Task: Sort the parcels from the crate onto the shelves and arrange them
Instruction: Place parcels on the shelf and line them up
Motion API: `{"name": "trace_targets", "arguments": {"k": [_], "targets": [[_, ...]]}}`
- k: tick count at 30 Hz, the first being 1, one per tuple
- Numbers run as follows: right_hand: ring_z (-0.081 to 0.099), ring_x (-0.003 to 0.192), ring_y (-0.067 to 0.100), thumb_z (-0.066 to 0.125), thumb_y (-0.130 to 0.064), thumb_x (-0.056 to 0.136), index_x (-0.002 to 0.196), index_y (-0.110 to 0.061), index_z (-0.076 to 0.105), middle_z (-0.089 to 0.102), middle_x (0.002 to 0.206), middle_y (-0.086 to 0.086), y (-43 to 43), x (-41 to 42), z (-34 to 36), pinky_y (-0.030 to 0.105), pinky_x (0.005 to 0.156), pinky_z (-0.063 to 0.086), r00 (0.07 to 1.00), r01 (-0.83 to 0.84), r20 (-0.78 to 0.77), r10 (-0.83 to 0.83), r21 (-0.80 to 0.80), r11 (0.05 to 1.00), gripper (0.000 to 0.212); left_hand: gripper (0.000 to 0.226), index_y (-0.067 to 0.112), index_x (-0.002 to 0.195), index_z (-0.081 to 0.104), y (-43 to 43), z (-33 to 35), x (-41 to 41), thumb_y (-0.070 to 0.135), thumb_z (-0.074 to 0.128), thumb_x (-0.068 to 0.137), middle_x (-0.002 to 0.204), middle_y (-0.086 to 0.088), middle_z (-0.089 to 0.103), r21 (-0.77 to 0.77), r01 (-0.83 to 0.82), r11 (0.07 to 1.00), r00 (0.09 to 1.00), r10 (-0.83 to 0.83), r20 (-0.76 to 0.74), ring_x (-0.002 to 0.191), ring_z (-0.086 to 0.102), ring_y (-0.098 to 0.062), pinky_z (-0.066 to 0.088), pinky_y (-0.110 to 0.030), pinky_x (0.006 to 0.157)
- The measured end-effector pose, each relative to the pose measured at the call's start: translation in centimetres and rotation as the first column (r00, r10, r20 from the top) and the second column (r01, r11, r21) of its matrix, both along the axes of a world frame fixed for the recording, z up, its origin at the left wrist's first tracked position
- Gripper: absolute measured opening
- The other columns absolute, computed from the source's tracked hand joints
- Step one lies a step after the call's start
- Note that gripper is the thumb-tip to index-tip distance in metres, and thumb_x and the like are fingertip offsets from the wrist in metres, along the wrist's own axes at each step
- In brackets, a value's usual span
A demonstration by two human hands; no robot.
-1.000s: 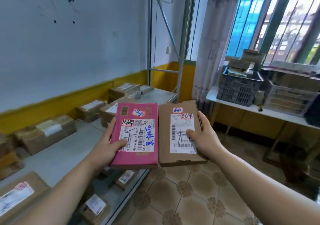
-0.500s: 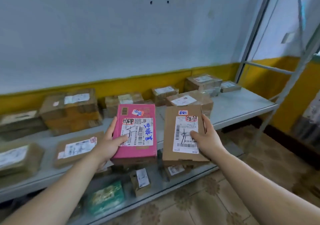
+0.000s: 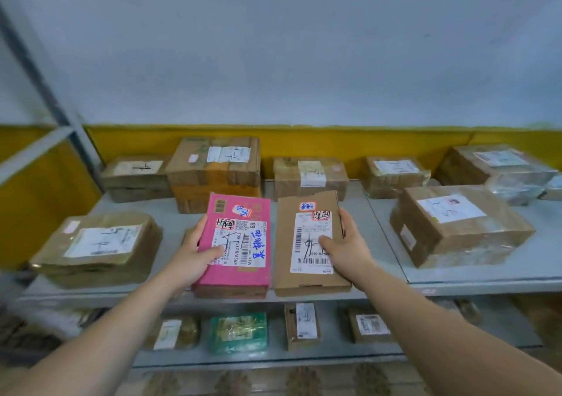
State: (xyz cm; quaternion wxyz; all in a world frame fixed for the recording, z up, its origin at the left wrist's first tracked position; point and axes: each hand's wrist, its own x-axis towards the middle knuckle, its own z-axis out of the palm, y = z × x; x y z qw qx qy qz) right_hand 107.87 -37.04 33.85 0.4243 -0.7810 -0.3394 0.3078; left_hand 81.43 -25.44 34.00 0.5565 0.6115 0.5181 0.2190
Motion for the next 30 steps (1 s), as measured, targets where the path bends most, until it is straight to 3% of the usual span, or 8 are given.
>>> {"name": "trace_targets", "arguments": {"k": [6,9,13,15,18,24,27,30], "targets": [[0.066,0.099,0.017,0.059,-0.011,0.096,0.153,-0.037,0.023,0.063,0.125,-0.003,4.4,0.8,-3.9,0.035,0.082,0.057,0.995,0.083,-0.050,-0.085,-0.045,0.996,0.072,0.077,0.043,0.151,0.012,5.6,-1.9,0.0,0.014,0.057,0.096,0.127,0.001,0.057,-0.056,0.007,0.998,0.998,-0.011,-0.061,0.105,0.063,-0.021,0.054,-0.041,0.087],[0.064,0.106,0.023,0.061,-0.018,0.092,0.153,-0.045,0.017,0.054,0.136,0.003,5.3,1.6,-5.7,0.044,0.091,0.056,0.989,0.146,-0.013,-0.149,-0.118,0.982,0.080,0.062,0.033,0.152,0.022,6.3,-2.2,0.5,0.018,0.051,0.099,0.132,0.001,0.050,0.082,0.046,0.996,0.961,-0.021,-0.276,0.110,0.055,-0.021,0.047,-0.030,0.087],[0.059,0.085,0.015,0.057,-0.014,0.095,0.150,-0.037,0.024,0.038,0.134,0.006,5.9,2.9,-7.0,0.027,0.061,0.053,0.996,0.089,0.044,-0.081,-0.248,0.965,0.068,0.060,0.027,0.152,0.024,6.2,-1.9,2.4,0.036,0.047,0.098,0.158,-0.006,0.019,0.407,0.353,0.843,0.710,0.042,-0.703,0.144,0.022,-0.027,0.023,-0.042,0.115],[0.056,0.109,0.025,0.060,-0.019,0.095,0.147,-0.033,0.028,0.029,0.147,0.009,5.9,3.7,-7.5,0.037,0.082,0.057,0.986,0.033,0.167,0.028,-0.353,0.935,0.063,0.065,0.034,0.153,0.016,5.8,-1.8,4.0,0.051,0.042,0.097,0.163,-0.002,0.000,0.367,0.467,0.805,0.607,0.010,-0.794,0.150,-0.002,-0.027,0.009,-0.051,0.118],[0.005,0.151,0.032,0.061,-0.046,0.092,0.156,-0.035,0.015,0.001,0.165,0.004,5.9,4.9,-7.6,0.051,0.120,0.017,0.812,-0.159,0.393,0.432,-0.564,0.810,0.079,0.070,0.038,0.153,0.006,5.8,-2.8,5.5,0.066,0.029,0.094,0.163,0.002,-0.011,0.246,0.488,0.837,0.545,-0.072,-0.835,0.149,-0.015,-0.025,-0.002,-0.058,0.118],[-0.023,0.150,0.023,0.038,-0.067,0.095,0.157,-0.041,-0.004,-0.021,0.165,0.001,7.2,7.3,-8.7,0.039,0.116,-0.017,0.255,-0.487,0.409,0.876,-0.729,0.482,0.079,0.070,0.041,0.153,-0.001,6.0,-3.6,5.7,0.070,0.020,0.093,0.163,0.004,-0.013,0.195,0.468,0.862,0.504,-0.079,-0.860,0.149,-0.015,-0.023,-0.007,-0.057,0.116],[-0.023,0.150,0.022,0.030,-0.069,0.095,0.156,-0.040,-0.010,-0.022,0.164,0.001,8.0,7.6,-9.7,0.036,0.114,-0.018,0.239,-0.480,0.427,0.872,-0.728,0.489,0.078,0.069,0.042,0.152,0.001,6.0,-3.6,5.8,0.069,0.022,0.093,0.163,0.006,-0.011,0.200,0.460,0.865,0.502,-0.068,-0.862,0.149,-0.014,-0.021,-0.007,-0.055,0.116],[-0.022,0.151,0.019,0.028,-0.071,0.095,0.156,-0.038,-0.009,-0.021,0.164,-0.001,8.1,6.9,-10.1,0.034,0.116,-0.016,0.403,-0.415,0.439,0.803,-0.694,0.588,0.078,0.069,0.042,0.152,0.001,6.1,-3.9,5.6,0.070,0.021,0.092,0.163,0.007,-0.010,0.211,0.461,0.862,0.500,-0.056,-0.864,0.149,-0.013,-0.021,-0.005,-0.055,0.117]]}}
